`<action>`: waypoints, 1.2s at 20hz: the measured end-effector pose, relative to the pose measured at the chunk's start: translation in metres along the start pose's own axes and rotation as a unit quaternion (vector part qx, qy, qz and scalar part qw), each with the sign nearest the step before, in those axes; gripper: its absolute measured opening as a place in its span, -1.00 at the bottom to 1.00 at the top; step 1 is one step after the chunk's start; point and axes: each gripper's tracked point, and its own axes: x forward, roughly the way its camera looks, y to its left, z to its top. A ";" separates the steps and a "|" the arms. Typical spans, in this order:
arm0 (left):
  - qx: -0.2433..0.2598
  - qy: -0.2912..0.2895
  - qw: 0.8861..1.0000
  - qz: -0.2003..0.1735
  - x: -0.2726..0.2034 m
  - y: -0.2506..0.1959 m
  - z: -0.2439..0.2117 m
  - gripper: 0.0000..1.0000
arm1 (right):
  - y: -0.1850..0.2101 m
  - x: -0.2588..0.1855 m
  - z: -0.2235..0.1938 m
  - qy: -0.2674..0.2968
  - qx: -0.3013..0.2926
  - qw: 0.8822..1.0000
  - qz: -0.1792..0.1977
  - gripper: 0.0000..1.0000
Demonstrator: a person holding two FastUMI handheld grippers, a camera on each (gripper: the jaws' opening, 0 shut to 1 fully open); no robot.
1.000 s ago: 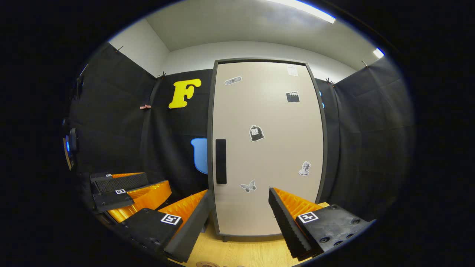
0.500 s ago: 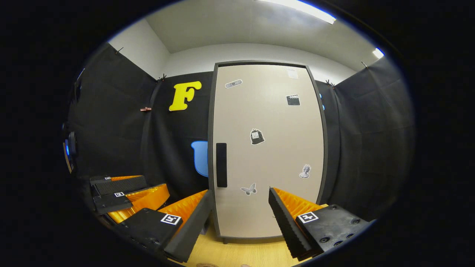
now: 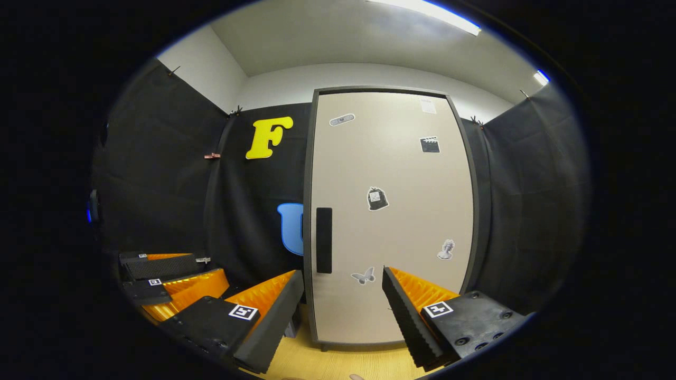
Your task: Open the cabinet door with the right hand, grasp the bottle in the cabinet with the left hand and place it on the coaster, then close the cabinet door with the right hand.
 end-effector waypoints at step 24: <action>-0.011 0.057 0.995 0.078 -0.020 0.109 -0.047 0.87 | 0.033 0.160 -0.031 -0.018 -0.023 0.999 -0.027 0.58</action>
